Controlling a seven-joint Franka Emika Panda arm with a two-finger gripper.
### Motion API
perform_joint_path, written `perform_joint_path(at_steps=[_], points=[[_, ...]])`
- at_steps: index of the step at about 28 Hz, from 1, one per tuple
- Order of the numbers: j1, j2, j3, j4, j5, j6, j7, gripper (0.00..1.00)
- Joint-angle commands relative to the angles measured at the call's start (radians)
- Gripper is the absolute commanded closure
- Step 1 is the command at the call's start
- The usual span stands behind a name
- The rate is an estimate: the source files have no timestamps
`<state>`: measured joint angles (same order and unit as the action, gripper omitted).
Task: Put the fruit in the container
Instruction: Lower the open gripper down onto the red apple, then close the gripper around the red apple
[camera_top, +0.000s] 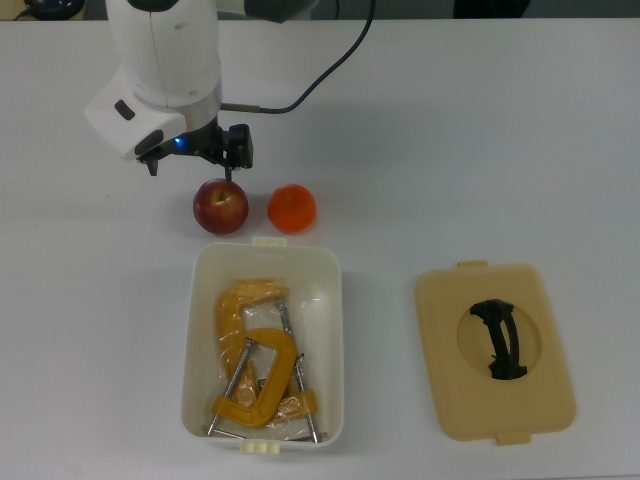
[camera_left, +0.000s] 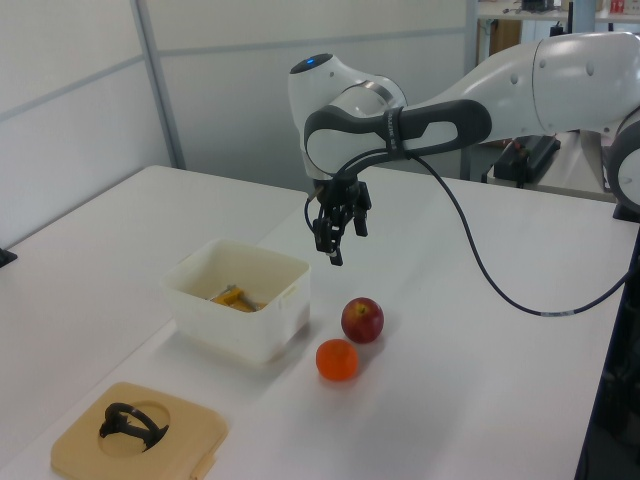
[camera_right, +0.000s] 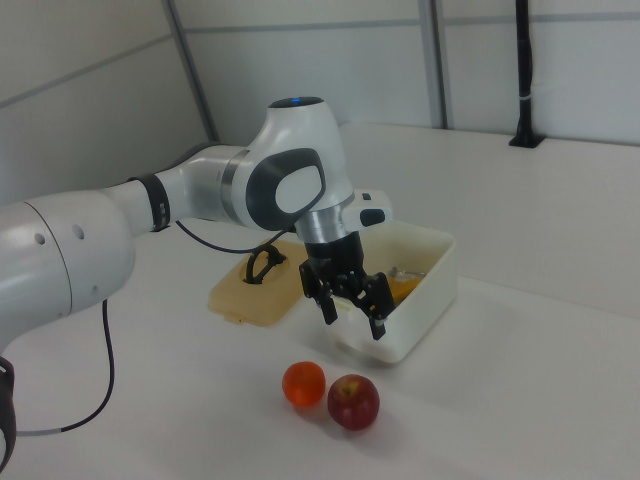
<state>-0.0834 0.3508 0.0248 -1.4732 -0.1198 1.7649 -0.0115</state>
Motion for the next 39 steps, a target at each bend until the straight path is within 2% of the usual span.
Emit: perform_joint_path(at_steps=[1, 6, 8, 11, 12, 13, 19, 23, 33, 39], points=[[0.007, -0.085, -0.009, -0.074, -0.008, -0.039, -0.005, 0.0], [0.011, -0.136, -0.006, -0.14, 0.005, -0.036, -0.008, 0.0], [0.011, -0.165, -0.002, -0.192, 0.005, -0.004, -0.015, 0.0], [0.016, -0.202, 0.0, -0.269, 0.005, 0.069, -0.018, 0.0], [0.019, -0.228, 0.0, -0.326, 0.005, 0.124, -0.018, 0.0], [0.019, -0.239, 0.0, -0.35, 0.005, 0.151, -0.019, 0.0], [0.021, -0.259, 0.001, -0.453, 0.005, 0.298, -0.019, 0.0], [0.019, -0.228, 0.004, -0.476, 0.003, 0.39, -0.019, 0.0], [0.021, -0.122, 0.004, -0.467, -0.008, 0.505, -0.016, 0.0], [0.021, -0.086, 0.004, -0.461, -0.024, 0.51, -0.016, 0.0]])
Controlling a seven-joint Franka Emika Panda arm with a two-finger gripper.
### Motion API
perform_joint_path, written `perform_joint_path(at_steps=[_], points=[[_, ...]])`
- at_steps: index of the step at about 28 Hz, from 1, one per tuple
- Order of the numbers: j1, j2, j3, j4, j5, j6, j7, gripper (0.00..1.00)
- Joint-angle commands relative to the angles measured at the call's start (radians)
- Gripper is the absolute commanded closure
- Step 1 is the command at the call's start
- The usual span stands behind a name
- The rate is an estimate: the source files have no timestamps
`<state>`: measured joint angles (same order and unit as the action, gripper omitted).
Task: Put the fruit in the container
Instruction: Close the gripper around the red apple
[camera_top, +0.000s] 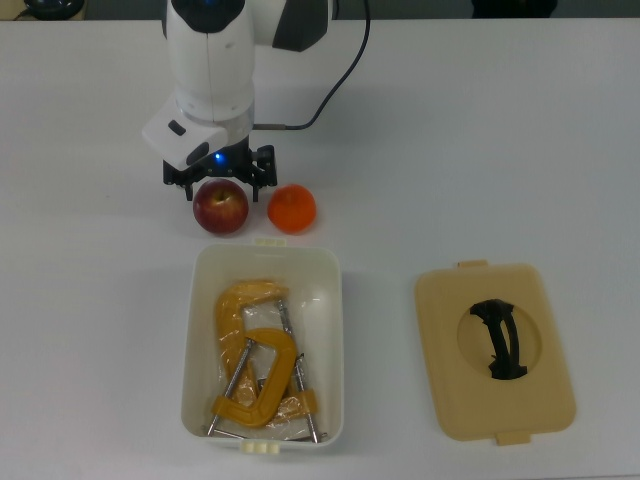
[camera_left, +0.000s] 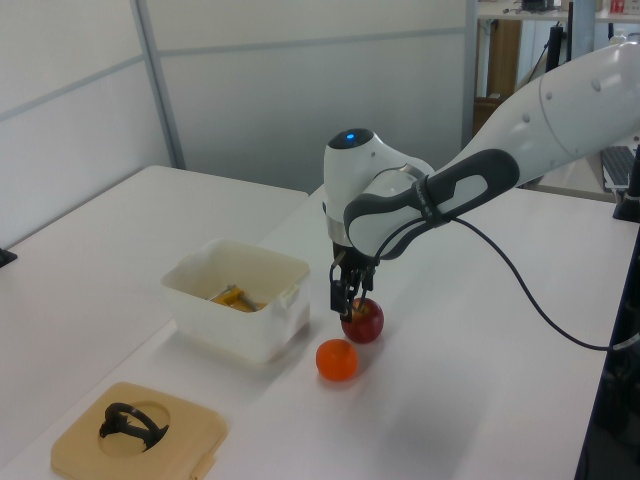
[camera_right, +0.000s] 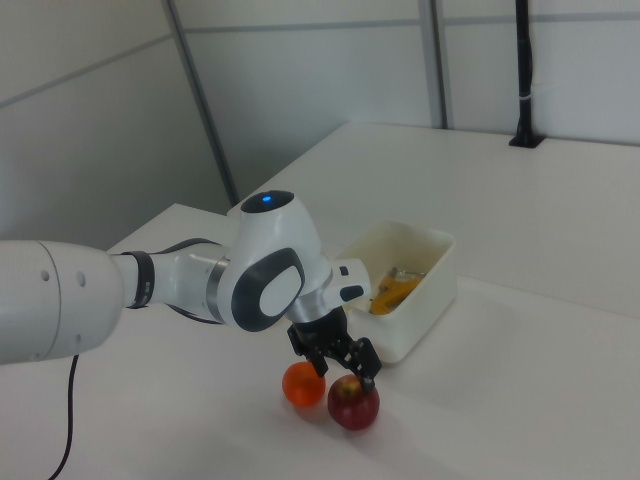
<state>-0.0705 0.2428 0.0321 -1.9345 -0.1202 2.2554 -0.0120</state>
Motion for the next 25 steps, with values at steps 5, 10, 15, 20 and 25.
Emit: perform_joint_path(at_steps=[5, 10, 15, 20, 25], points=[[0.008, 0.041, -0.003, 0.0, -0.073, 0.018, -0.016, 0.0], [0.009, 0.041, -0.003, -0.001, -0.122, 0.007, -0.016, 0.43], [0.009, 0.038, -0.003, 0.0, -0.122, 0.003, -0.016, 1.0], [0.008, 0.021, -0.001, 0.015, -0.11, -0.039, -0.014, 1.0], [0.006, 0.006, -0.001, 0.139, -0.04, -0.221, -0.077, 1.0]])
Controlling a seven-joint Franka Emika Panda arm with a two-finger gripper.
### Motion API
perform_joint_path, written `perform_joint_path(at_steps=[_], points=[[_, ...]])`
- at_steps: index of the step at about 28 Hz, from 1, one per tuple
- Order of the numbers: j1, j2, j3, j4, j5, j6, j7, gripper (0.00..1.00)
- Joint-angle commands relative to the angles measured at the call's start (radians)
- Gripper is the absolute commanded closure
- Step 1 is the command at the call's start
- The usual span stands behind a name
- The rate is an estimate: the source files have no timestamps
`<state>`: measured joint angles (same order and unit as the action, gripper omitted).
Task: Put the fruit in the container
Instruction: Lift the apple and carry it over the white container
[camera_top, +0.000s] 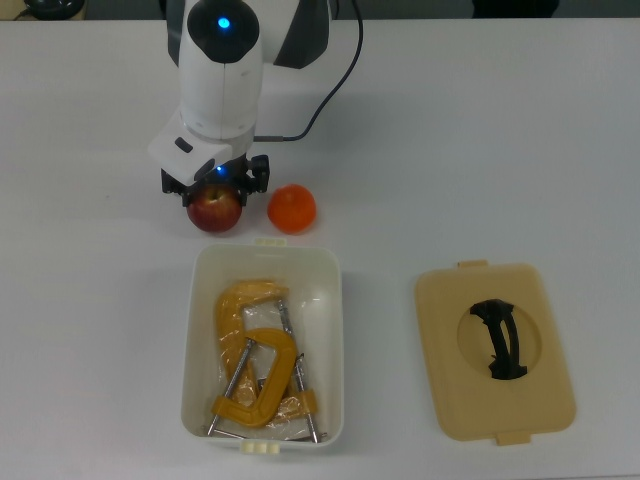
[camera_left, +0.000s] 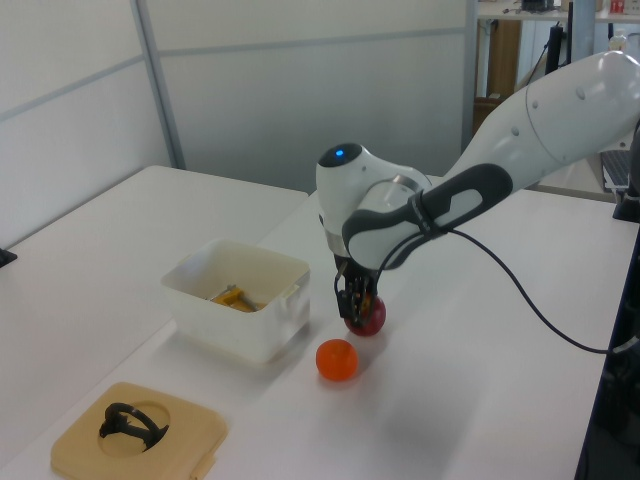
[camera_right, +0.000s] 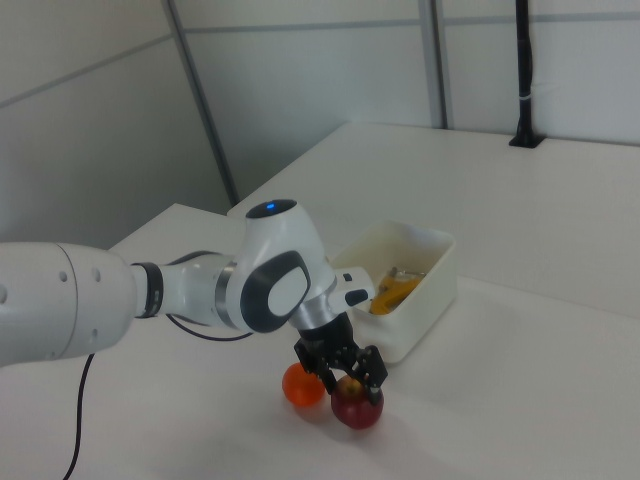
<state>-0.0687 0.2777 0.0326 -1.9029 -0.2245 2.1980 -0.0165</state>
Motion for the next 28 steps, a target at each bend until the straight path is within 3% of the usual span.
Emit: perform_joint_path(at_steps=[1, 5, 12, 16, 25, 28], points=[[0.004, -0.029, -0.002, 0.139, 0.094, -0.193, -0.085, 1.0], [-0.003, -0.029, -0.005, 0.255, 0.194, -0.274, -0.117, 1.0], [-0.005, -0.018, -0.005, 0.311, 0.212, -0.239, -0.091, 1.0], [-0.003, -0.011, -0.003, 0.329, 0.252, -0.086, -0.039, 1.0], [0.007, 0.052, 0.001, 0.331, 0.244, 0.098, 0.026, 0.96], [0.021, 0.092, 0.01, 0.332, 0.232, 0.134, 0.043, 0.91]])
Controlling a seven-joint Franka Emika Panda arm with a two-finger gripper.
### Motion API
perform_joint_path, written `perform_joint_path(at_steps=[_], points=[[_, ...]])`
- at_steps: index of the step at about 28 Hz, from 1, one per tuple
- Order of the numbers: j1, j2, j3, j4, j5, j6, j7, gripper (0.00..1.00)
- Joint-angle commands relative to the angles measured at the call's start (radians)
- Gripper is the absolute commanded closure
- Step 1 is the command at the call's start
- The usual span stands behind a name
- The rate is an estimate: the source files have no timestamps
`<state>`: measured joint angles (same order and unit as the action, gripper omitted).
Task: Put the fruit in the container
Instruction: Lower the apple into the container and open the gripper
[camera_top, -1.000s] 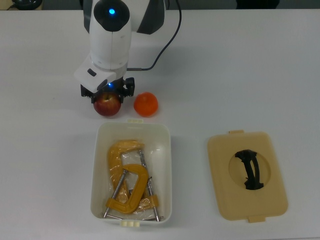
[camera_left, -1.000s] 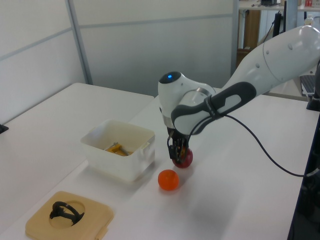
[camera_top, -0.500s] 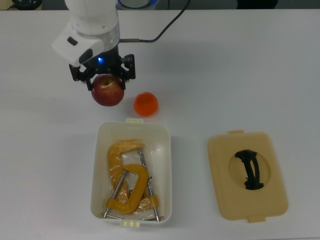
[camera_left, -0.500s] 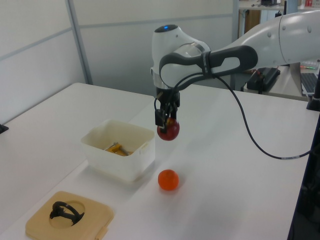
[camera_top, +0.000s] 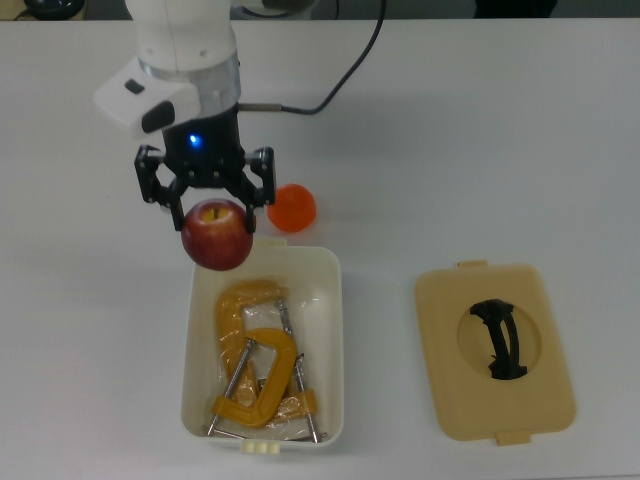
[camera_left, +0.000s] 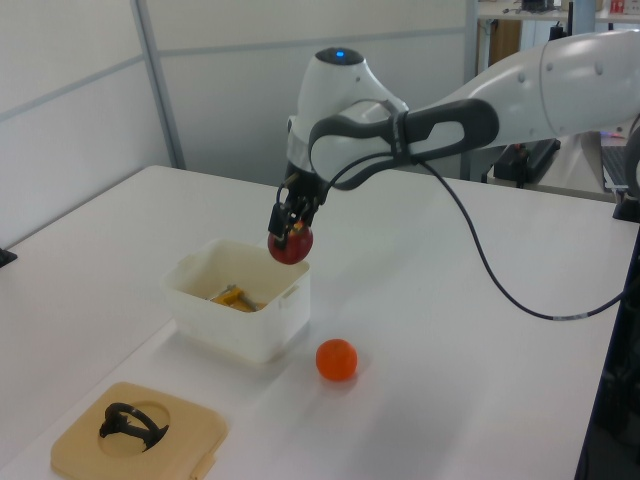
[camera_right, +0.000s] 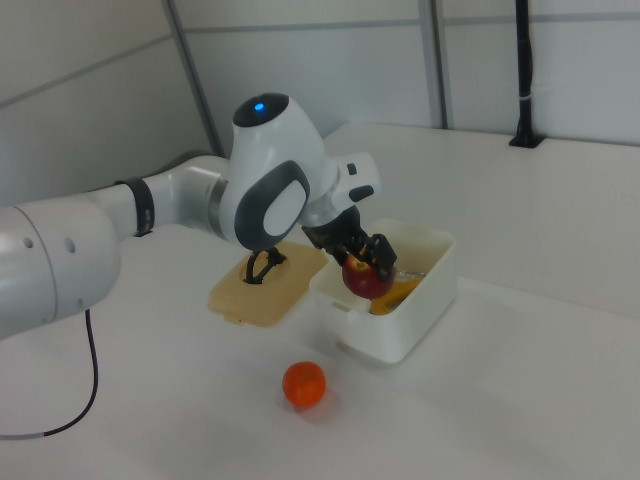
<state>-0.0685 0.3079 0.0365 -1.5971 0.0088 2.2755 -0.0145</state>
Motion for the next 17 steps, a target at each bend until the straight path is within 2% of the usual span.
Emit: perform_joint_path(at_steps=[1, 2, 4, 5, 6, 8, 9, 10, 14, 17], points=[[0.021, 0.072, 0.008, 0.028, -0.004, 0.074, 0.051, 0.9], [0.024, 0.083, 0.01, 0.028, -0.007, 0.093, 0.062, 0.87], [0.033, 0.111, 0.016, 0.026, -0.024, 0.148, 0.114, 0.73], [0.038, 0.118, 0.016, 0.028, -0.035, 0.159, 0.129, 0.71], [0.039, 0.125, 0.016, 0.026, -0.047, 0.165, 0.143, 0.65], [0.041, 0.129, 0.016, 0.026, -0.066, 0.165, 0.168, 0.37], [0.042, 0.129, 0.016, 0.026, -0.069, 0.165, 0.183, 0.13], [0.042, 0.126, 0.016, 0.026, -0.07, 0.164, 0.186, 0.0], [0.042, 0.108, 0.016, 0.028, -0.069, 0.154, 0.186, 0.0], [0.041, 0.074, 0.016, 0.023, -0.067, 0.09, 0.182, 0.0]])
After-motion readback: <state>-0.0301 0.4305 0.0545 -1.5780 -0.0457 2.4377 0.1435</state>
